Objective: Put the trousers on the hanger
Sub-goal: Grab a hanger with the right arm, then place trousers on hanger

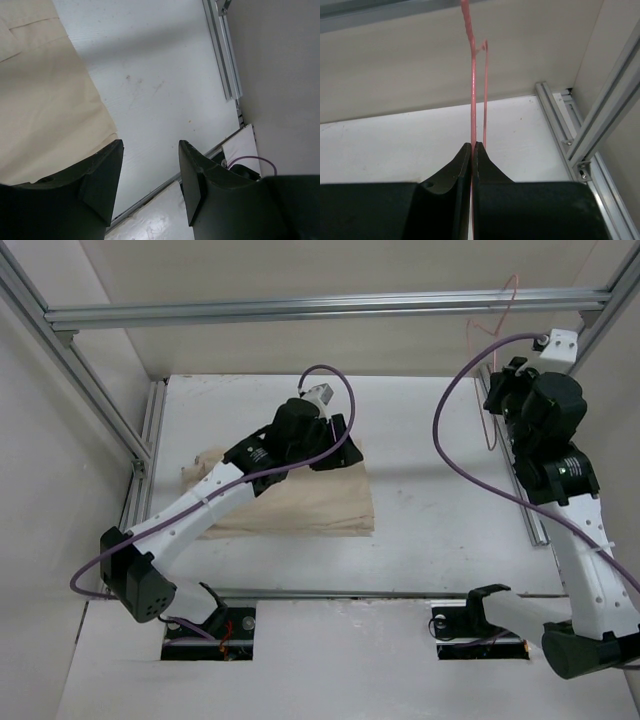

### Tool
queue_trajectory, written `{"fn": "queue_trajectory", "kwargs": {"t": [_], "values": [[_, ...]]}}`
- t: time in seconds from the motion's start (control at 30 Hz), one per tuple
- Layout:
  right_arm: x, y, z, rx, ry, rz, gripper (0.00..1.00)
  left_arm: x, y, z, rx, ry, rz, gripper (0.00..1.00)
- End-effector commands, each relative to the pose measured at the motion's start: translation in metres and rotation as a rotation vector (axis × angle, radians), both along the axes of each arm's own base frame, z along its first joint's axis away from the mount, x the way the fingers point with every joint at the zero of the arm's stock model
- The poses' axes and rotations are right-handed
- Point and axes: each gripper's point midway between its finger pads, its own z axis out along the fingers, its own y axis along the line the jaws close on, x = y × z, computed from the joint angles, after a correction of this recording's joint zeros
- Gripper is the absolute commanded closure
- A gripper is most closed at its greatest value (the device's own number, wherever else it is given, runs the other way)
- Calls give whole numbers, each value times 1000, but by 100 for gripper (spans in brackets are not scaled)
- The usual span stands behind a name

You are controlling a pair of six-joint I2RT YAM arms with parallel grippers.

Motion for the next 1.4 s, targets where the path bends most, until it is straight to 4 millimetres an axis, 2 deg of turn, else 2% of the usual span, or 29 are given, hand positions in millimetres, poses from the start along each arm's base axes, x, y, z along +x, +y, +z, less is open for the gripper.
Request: {"fn": "queue_trajectory", "kwargs": {"t": [0.0, 0.13, 0.37, 0.47, 0.57, 0.7, 0.77, 0.83, 1.0, 1.2, 1.37], "values": [[-21, -14, 43, 13, -157, -58, 100, 2, -5, 22, -40, -47, 13, 54], [-38, -11, 43, 34, -196, -39, 100, 2, -13, 30, -61, -51, 6, 54], [-54, 1, 9, 31, -158, 7, 100, 3, -30, 46, -93, -60, -20, 49], [-64, 12, -6, 31, -134, 53, 100, 2, -37, 57, -111, -70, -30, 47], [-76, 26, -34, 46, -74, 101, 100, 1, -42, 70, -136, -85, -38, 47], [-84, 58, -81, 101, 31, 196, 100, -4, -51, 79, -156, -89, -53, 47], [-84, 72, -103, 118, 77, 212, 100, -7, -56, 79, -156, -88, -60, 48], [-84, 85, -115, 131, 99, 237, 100, -10, -62, 78, -156, -83, -69, 50], [-81, 115, -135, 140, 147, 293, 100, -10, -78, 74, -136, -95, -67, 53], [-80, 138, -146, 133, 176, 339, 100, 25, -75, 50, 8, -184, 52, 54], [-81, 149, -152, 129, 197, 359, 100, 40, -81, 40, 83, -236, 61, 54]]}}
